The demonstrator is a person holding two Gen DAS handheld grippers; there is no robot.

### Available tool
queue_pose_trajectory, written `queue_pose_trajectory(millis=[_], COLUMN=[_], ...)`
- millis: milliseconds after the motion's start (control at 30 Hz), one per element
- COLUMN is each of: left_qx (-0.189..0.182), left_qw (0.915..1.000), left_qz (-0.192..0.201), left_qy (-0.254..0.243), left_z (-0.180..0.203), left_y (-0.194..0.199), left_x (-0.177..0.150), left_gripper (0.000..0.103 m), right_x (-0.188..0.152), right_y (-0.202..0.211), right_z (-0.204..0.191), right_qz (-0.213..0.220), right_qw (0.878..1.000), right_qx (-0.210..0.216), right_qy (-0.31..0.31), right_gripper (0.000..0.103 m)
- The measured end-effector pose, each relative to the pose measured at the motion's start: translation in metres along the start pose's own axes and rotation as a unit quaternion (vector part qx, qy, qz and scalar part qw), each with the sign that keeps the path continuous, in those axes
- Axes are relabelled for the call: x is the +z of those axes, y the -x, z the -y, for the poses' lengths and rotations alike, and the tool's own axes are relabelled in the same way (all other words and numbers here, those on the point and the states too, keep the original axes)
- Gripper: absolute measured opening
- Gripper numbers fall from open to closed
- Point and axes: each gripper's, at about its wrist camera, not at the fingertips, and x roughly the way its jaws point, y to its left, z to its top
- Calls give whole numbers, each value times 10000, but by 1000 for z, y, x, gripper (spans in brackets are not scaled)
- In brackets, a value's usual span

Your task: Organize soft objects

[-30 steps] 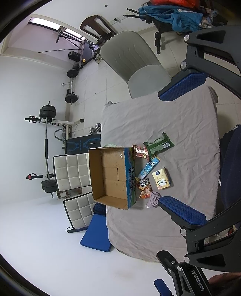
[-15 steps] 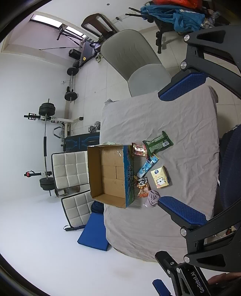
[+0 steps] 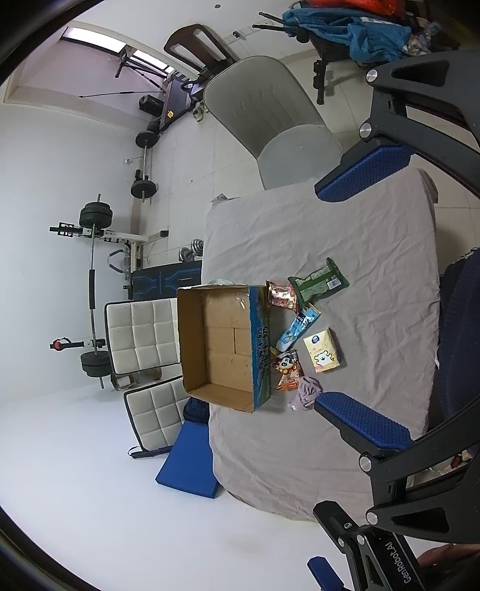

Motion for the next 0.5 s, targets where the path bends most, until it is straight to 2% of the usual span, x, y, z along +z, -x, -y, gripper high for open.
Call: queue_pose_trajectory(millis=[500], left_qx=[-83], left_qw=[10000], left_qz=[-14], left_qy=[7], left_z=[3], left_y=[-2], left_x=[0], left_gripper=[103], right_x=[6], right_y=[2], right_z=[-2], right_qz=[27], right_qw=[10000], right_qx=[-24], right_qy=[-9], right_gripper=[103])
